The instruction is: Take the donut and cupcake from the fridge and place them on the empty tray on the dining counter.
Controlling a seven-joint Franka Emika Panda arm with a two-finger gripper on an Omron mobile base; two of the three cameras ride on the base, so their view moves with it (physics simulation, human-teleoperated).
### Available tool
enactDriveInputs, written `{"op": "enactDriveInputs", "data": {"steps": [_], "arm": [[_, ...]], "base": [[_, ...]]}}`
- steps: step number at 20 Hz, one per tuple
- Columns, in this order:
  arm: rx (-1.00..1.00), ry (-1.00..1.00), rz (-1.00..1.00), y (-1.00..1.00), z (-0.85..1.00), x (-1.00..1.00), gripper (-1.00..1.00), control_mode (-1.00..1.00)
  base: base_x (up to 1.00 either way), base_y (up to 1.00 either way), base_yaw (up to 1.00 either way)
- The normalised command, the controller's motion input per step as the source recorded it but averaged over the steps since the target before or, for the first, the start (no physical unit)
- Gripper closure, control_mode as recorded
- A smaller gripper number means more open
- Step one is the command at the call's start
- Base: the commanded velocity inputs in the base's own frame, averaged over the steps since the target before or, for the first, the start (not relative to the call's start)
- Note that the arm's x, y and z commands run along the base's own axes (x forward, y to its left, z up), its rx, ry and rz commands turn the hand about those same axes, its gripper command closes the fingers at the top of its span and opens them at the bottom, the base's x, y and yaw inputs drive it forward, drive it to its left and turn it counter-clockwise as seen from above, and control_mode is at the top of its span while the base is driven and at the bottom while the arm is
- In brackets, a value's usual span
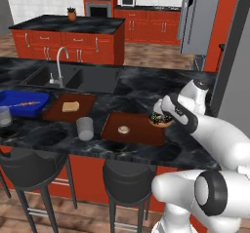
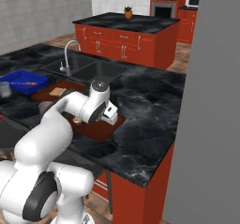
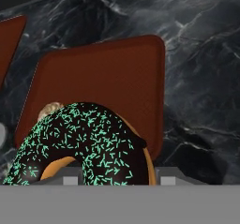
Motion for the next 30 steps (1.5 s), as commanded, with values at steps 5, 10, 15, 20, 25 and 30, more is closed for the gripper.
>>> {"op": "enactDriveInputs", "data": {"steps": [5,10,15,20,25,30], "arm": [[0.00,0.00,0.00,0.00,-0.39,0.31,1.00,-1.00],[0.00,0.01,0.00,0.01,-0.26,0.32,1.00,-1.00],[0.00,0.01,0.00,0.00,-0.25,0.26,1.00,-1.00],[0.00,0.03,0.00,0.00,-0.27,0.31,1.00,-1.00],[0.00,0.00,0.00,0.00,-0.25,0.40,1.00,-1.00],[0.00,0.00,0.00,0.00,-0.27,0.33,1.00,-1.00]], "base": [[0.00,0.00,0.00],[0.00,0.00,0.00],[0.00,0.00,0.00],[0.00,0.00,0.00],[0.00,0.00,0.00],[0.00,0.00,0.00]]}}
